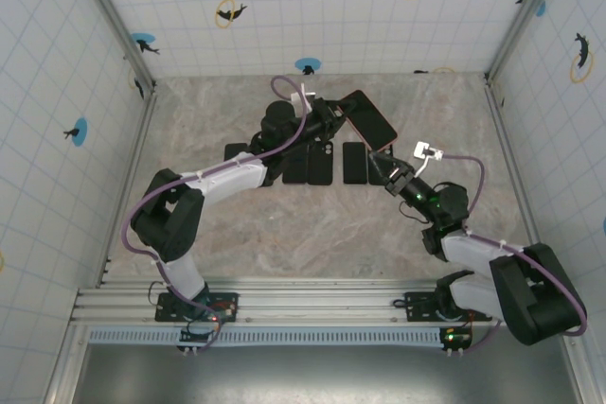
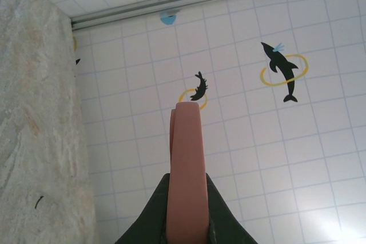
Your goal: Take the phone out of the phone case
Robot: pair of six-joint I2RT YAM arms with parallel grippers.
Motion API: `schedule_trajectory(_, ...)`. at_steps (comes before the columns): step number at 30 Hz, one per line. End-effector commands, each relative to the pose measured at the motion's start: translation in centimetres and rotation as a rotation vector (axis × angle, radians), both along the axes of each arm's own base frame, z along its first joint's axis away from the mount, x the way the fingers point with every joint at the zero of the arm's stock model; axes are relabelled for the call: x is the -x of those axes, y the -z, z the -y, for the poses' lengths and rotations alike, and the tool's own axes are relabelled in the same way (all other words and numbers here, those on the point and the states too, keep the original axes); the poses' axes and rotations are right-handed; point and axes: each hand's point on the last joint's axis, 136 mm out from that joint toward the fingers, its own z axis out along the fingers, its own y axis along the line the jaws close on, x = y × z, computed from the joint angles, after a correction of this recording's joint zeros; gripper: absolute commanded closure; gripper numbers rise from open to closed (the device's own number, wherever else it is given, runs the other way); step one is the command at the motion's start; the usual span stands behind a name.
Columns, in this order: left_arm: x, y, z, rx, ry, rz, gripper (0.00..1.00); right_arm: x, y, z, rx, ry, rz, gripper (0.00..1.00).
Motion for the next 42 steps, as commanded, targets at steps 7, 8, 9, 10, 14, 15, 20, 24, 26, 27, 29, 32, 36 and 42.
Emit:
schedule_trajectory(7, 3.2, -5.8, -0.2, 0.127, 0.104, 0.089, 1.00, -3.5, 5.0, 2.8, 0.190, 0.190, -0.125, 0.95)
schedule_trajectory(8, 3.3, -5.9, -0.2, 0.126, 0.108, 0.090, 1.00, -3.4, 5.1, 3.0, 0.189, 0.195, -0.127, 0.95)
schedule_trajectory(9, 3.3, -5.8, -0.1, 0.124, 0.108, 0.089, 1.00, -3.3, 4.9, 3.2, 0.179, 0.194, -0.120, 0.95)
schedule_trajectory(10, 3.2, -5.7, -0.1, 0.120, 0.109, 0.090, 1.00, -3.2, 4.6, 3.3, 0.168, 0.191, -0.111, 0.95)
schedule_trajectory(14, 2.9, -5.0, 0.0, 0.085, 0.100, 0.097, 1.00, -2.4, 2.9, 2.7, 0.159, 0.133, -0.037, 0.91)
schedule_trajectory(15, 2.8, -4.8, 0.0, 0.072, 0.099, 0.107, 1.00, -2.2, 2.5, 2.6, 0.162, 0.119, -0.015, 0.88)
schedule_trajectory(20, 1.9, -3.8, -0.5, -0.009, 0.077, 0.166, 1.00, -1.2, 1.4, 2.5, 0.206, 0.071, 0.062, 0.77)
schedule_trajectory(24, 1.5, -3.7, -1.0, -0.102, 0.079, 0.260, 1.00, -0.9, 2.2, 2.4, 0.294, 0.041, 0.082, 0.69)
schedule_trajectory(26, 1.5, -3.8, -1.4, -0.132, 0.097, 0.316, 1.00, -0.5, 2.4, 2.1, 0.338, 0.004, 0.102, 0.64)
schedule_trajectory(27, 1.5, -3.7, -1.6, -0.148, 0.103, 0.336, 1.00, -0.5, 2.5, 1.9, 0.369, -0.016, 0.112, 0.63)
schedule_trajectory(29, 1.7, -3.8, -2.3, -0.172, 0.137, 0.406, 1.00, -0.4, 3.2, 1.4, 0.461, -0.064, 0.125, 0.59)
schedule_trajectory(32, 2.4, -3.9, -3.3, -0.220, 0.213, 0.546, 1.00, 0.4, 4.2, 0.4, 0.549, -0.157, 0.163, 0.53)
schedule_trajectory(36, 3.7, -3.4, -4.5, -0.290, 0.296, 0.652, 1.00, 1.1, 5.4, -0.6, 0.627, -0.236, 0.218, 0.51)
schedule_trajectory(42, 7.0, -3.9, -5.6, -0.300, 0.448, 0.789, 1.00, 2.0, 6.1, -2.9, 0.706, -0.383, 0.321, 0.50)
